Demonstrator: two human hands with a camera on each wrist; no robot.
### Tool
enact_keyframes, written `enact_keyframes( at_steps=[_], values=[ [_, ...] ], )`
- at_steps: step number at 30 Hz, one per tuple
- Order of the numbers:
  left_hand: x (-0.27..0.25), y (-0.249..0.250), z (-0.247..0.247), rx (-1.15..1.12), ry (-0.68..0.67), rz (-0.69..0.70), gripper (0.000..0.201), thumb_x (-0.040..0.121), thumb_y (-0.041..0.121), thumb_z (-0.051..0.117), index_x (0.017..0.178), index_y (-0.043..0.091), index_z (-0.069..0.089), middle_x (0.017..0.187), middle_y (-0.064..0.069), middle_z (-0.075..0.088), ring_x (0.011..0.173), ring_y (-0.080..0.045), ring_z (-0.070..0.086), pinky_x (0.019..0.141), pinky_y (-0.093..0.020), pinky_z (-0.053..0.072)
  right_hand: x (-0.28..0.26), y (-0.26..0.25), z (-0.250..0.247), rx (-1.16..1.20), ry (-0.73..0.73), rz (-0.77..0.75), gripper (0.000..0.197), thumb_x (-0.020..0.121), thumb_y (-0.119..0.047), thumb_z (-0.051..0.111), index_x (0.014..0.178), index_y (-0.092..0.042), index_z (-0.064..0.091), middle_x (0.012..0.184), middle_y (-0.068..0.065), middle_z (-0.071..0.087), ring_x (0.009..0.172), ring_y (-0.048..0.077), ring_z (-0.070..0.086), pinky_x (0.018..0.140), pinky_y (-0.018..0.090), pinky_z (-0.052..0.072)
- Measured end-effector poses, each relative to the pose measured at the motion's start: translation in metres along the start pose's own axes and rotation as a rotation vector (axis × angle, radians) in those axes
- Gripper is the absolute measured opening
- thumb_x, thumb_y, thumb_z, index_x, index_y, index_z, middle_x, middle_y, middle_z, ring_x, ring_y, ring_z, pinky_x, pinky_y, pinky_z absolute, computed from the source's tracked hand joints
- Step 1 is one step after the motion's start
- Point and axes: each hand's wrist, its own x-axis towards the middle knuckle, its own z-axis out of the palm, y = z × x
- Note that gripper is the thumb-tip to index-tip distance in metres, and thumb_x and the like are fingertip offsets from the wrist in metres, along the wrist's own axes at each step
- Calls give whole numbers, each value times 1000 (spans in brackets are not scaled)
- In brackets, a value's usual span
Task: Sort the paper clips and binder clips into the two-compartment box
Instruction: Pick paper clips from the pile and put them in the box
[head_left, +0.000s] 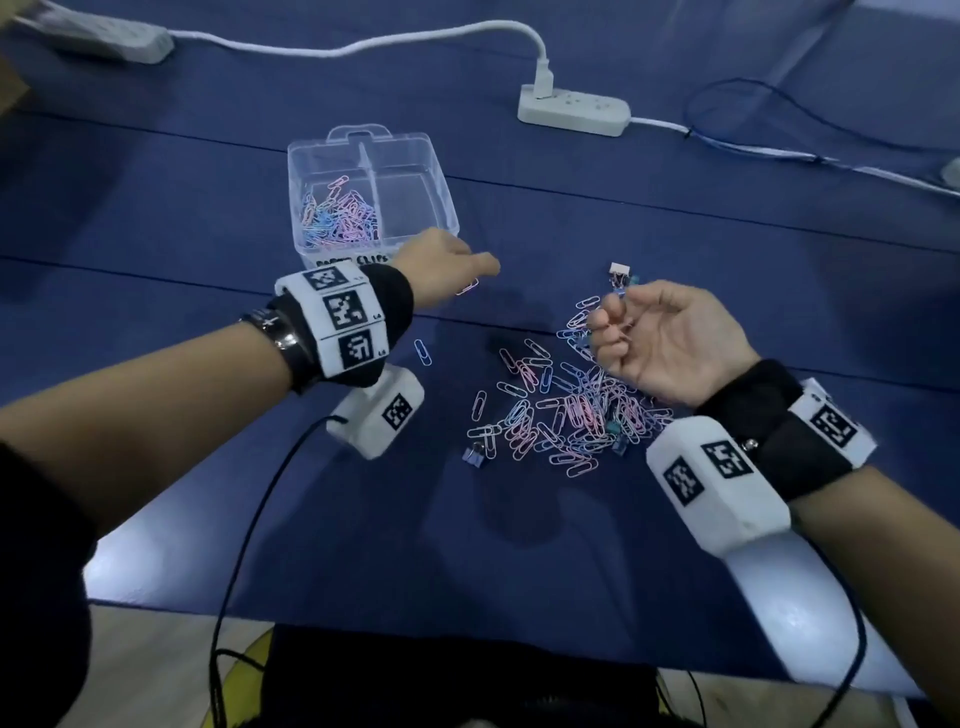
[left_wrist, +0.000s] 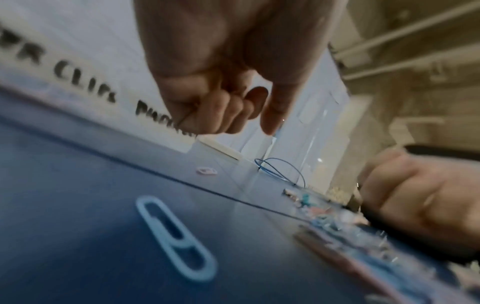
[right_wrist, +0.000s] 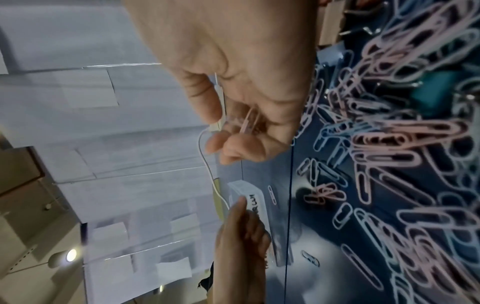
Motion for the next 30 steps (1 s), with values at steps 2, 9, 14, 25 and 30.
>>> enact_keyframes(
  at_steps=[2,9,14,25,30],
  values=[
    [3,0,1,334,51,96,45,92,31,51,54,11,37,65,-8,42,66,-24,42,60,-26,33,-1,5,1,-48,-12,19,16,71,-20,55,59,-10,58,57,1,54,46,10,49,39,16,40],
    [9,5,9,707,41,165,27,88,26,60,94,-1,60,107,-21,64,101,-36,60,74,-36,43,-11,16,-4,-390,-23,-138,33,93,7,25,83,-17,45,59,-3,56,47,7,51,43,14,38],
    [9,11,11,730,-16,161,19,87,13,61,71,5,54,81,-12,57,81,-31,57,71,-32,46,-19,20,-2,-754,11,-254,46,85,24,23,81,-16,45,74,4,51,51,5,51,46,13,39],
    [-14,13,-1,-531,-285,-82,20,77,14,28,57,14,31,49,1,36,38,-10,26,37,-11,18,-38,42,9,-1894,144,-177,54,69,-52,70,108,-24,48,96,-2,44,89,15,45,77,31,40],
    [-28,16,-1,-816,-493,-75,6,60,13,31,57,11,37,48,-2,48,36,-11,36,34,-11,26,-25,41,4,-1942,140,-134,72,62,-46,78,122,-24,44,102,0,33,99,15,34,89,35,40]
  ],
)
